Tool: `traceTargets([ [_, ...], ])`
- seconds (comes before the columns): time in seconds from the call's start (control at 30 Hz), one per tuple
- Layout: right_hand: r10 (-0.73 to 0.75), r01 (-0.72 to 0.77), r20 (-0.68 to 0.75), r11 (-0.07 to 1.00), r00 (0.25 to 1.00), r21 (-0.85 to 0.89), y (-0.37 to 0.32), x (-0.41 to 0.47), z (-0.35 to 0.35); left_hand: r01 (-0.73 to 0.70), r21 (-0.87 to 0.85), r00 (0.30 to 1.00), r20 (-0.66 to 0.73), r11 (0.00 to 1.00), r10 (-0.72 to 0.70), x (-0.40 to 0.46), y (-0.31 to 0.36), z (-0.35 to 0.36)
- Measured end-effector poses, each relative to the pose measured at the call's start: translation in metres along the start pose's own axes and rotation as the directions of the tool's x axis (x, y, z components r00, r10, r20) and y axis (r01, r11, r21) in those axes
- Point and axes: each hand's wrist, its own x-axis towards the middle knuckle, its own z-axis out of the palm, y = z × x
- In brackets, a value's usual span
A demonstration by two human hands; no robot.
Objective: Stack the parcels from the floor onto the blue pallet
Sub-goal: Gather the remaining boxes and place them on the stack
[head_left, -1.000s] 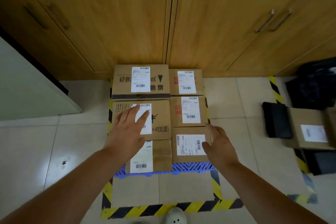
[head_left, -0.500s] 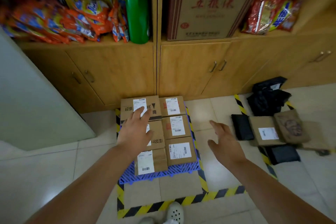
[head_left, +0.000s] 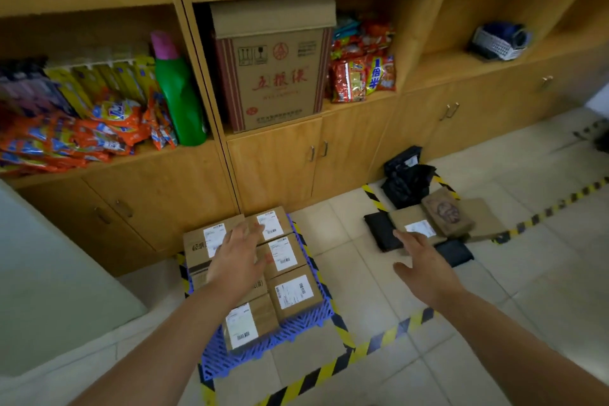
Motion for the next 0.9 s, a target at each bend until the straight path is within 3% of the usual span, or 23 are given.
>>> traceTargets([
  [0.47, 0.122, -0.120, -0.024, 0.991, 0.992, 0.054, 0.212, -0.021, -0.114, -0.142, -0.051, 0.988, 0.051, 0.989, 0.144, 0.032, 0.254, 0.055],
  [0.9, 0.186, -0.185, -0.005, 0.981, 0.983, 0.050, 0.328, 0.010, -0.175, -0.154, -0.120, 0.981, 0.103, 0.981, 0.166, 0.076, 0.376, 0.105],
])
